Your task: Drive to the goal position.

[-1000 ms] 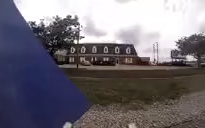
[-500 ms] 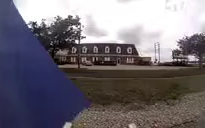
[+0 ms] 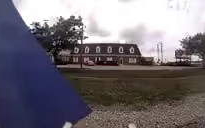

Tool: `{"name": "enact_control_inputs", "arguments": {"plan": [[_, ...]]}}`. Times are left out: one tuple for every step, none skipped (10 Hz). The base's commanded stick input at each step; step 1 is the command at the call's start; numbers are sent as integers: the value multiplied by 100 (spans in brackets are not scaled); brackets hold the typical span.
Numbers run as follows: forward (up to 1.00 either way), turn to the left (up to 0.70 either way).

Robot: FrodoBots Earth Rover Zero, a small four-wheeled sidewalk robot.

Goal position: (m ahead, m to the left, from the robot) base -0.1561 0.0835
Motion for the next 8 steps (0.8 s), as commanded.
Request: {"name": "enact_control_inputs", "arguments": {"plan": [[0,45],[0,45],[0,45],[0,45],[0,45],[0,45],[0,45],[0,45]]}}
